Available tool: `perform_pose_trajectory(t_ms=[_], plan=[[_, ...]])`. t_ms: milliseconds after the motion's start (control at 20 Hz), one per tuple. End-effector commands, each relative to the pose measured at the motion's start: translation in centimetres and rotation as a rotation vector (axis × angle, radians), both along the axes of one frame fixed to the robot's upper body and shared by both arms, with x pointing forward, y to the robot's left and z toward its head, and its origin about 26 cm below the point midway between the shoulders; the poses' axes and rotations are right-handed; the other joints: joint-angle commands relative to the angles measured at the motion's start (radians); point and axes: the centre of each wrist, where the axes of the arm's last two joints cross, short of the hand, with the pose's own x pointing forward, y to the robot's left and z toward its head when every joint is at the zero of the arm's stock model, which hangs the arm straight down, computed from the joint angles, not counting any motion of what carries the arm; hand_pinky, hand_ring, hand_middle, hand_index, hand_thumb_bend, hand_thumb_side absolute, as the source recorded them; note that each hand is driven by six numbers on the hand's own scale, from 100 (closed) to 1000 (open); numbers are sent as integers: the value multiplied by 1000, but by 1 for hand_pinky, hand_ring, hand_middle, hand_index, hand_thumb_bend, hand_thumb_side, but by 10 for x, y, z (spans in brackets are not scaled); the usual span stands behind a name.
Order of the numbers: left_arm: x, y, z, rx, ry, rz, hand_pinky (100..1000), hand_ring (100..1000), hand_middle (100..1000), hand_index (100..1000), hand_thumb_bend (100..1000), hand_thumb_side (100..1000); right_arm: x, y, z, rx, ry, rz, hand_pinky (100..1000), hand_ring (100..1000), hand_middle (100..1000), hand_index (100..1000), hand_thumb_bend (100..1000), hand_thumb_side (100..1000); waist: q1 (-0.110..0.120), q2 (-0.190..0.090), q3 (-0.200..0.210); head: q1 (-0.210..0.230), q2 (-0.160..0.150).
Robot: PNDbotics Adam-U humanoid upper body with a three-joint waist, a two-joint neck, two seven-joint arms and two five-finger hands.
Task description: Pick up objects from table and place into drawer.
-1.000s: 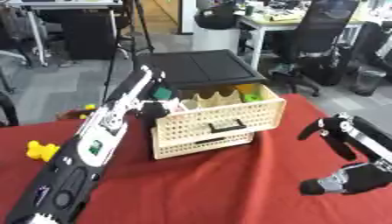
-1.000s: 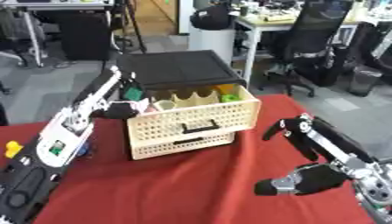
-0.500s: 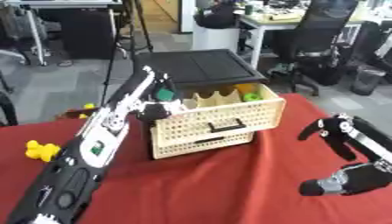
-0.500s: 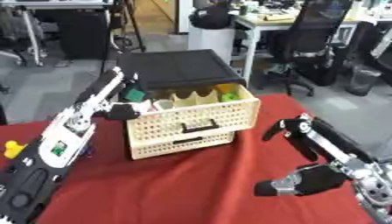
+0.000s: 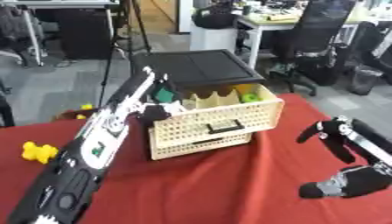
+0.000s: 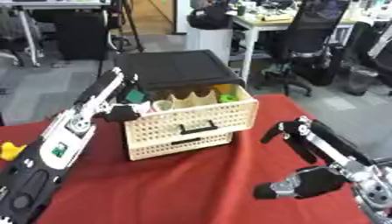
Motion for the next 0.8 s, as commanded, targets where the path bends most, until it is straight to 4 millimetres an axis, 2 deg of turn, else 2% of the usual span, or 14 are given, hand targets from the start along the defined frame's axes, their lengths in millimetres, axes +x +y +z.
perform_pose_trajectory(t_ms=[50, 300, 450, 500, 600, 800], plan=[[4, 5, 10, -10, -36, 32, 571, 511, 493, 673, 100, 147, -1, 1, 14, -16, -41, 15, 100, 100, 100, 663, 1000, 608, 3, 1, -12, 9, -28], [6, 9, 15, -36, -63, 43, 575, 517, 498, 678, 100, 161, -1, 4, 19, -19, -59, 29, 100, 100, 100, 663, 1000, 602, 13, 20, -38, 11, -49], [7, 9, 14, -45, -69, 46, 593, 563, 540, 714, 100, 190, -1, 5, 21, -21, -63, 31, 100, 100, 100, 663, 1000, 599, 17, 27, -48, 12, -54], [7, 9, 13, -45, -70, 46, 596, 577, 553, 727, 162, 198, -1, 5, 21, -21, -64, 31, 100, 100, 100, 663, 1000, 599, 17, 28, -49, 12, -54], [8, 10, 13, -43, -76, 46, 605, 595, 571, 743, 190, 195, -1, 5, 21, -21, -64, 31, 100, 100, 100, 663, 1000, 597, 19, 30, -51, 11, -55], [8, 11, 12, -46, -89, 56, 641, 666, 628, 791, 356, 246, 0, 5, 21, -24, -61, 30, 100, 100, 100, 663, 1000, 598, 21, 29, -49, 10, -55]])
